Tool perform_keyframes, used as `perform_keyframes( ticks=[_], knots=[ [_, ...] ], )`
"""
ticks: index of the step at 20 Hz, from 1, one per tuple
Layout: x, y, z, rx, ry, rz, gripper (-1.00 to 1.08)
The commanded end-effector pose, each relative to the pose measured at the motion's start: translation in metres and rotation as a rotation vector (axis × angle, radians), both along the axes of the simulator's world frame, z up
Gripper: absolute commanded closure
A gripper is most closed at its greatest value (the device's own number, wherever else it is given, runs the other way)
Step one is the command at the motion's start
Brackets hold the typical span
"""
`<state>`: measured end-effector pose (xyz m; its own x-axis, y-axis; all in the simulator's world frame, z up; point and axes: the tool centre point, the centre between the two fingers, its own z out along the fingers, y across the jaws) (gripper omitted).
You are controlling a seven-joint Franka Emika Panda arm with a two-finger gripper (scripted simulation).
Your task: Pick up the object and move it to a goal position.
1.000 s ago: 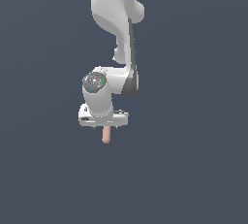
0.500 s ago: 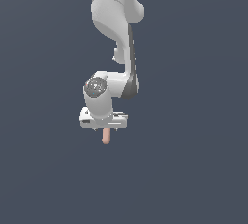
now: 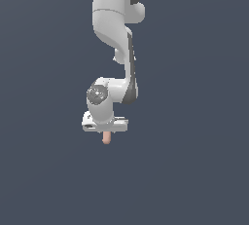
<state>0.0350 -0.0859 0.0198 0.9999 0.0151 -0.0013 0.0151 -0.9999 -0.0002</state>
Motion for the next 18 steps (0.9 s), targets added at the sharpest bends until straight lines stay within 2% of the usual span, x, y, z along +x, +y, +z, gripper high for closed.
perform_keyframes(
  ticks=[1,18],
  knots=[
    [0.0007,-0.0001,-0.0001,0.0,-0.001,0.0,1.08],
    [-0.0063,0.0054,0.0091,0.0,-0.001,0.0,1.08]
  ],
)
